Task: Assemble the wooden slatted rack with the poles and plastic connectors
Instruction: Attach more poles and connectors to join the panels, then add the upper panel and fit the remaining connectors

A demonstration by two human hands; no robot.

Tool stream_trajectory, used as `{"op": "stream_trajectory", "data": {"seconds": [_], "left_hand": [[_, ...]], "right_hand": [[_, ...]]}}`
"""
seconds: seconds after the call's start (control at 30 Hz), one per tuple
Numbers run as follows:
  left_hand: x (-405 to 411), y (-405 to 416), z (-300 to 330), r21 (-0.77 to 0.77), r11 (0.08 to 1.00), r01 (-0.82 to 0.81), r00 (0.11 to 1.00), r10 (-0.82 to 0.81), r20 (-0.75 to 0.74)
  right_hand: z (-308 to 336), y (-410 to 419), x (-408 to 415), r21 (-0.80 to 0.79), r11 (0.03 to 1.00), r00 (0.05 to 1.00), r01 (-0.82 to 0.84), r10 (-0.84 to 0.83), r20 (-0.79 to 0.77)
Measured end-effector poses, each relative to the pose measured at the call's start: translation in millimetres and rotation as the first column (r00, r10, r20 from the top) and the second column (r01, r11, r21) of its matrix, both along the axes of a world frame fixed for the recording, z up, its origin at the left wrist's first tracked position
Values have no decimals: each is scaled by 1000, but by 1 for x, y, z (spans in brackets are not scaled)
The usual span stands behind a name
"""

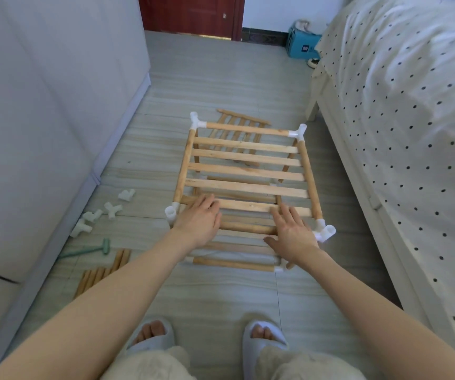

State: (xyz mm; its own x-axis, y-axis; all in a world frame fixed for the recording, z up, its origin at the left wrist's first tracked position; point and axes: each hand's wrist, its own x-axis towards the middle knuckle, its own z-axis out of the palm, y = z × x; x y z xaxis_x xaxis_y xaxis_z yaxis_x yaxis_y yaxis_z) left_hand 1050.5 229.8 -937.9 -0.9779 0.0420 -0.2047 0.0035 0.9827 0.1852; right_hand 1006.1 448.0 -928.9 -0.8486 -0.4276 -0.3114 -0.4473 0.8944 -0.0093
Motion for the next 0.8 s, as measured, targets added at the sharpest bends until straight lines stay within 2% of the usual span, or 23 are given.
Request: {"op": "stream_trajectory", "data": {"seconds": [0.1, 0.13, 0.23, 0.33, 0.43, 0.6, 0.73, 0.8], "left_hand": [[29, -2, 5, -73, 995, 74, 997, -72, 26], [40, -3, 7, -45, 995, 87, 996, -86, 27], [70, -12, 11, 192, 979, 65, 997, -72, 26], [96, -38, 11, 284, 959, -16, 999, 5, 41], [127, -82, -10, 295, 934, -200, 979, 181, 90], [194, -149, -73, 324, 803, -501, 866, 459, 201], [240, -188, -135, 271, 617, -739, 674, 670, 312], [250, -199, -161, 226, 565, -793, 608, 714, 348]], "right_hand": [[20, -15, 31, -21, 997, 992, -70, 72, 101], [29, -21, 41, -51, 994, 983, -99, 106, 149], [56, -47, 63, -64, 977, 915, -202, 211, 344], [73, -89, 77, -12, 949, 849, -314, 287, 444], [70, -136, 87, -24, 916, 809, -401, 366, 459], [9, -215, 106, -5, 861, 742, -509, 442, 505], [-68, -269, 133, -114, 870, 701, -479, 457, 547], [-107, -286, 146, -135, 845, 668, -518, 498, 553]]}}
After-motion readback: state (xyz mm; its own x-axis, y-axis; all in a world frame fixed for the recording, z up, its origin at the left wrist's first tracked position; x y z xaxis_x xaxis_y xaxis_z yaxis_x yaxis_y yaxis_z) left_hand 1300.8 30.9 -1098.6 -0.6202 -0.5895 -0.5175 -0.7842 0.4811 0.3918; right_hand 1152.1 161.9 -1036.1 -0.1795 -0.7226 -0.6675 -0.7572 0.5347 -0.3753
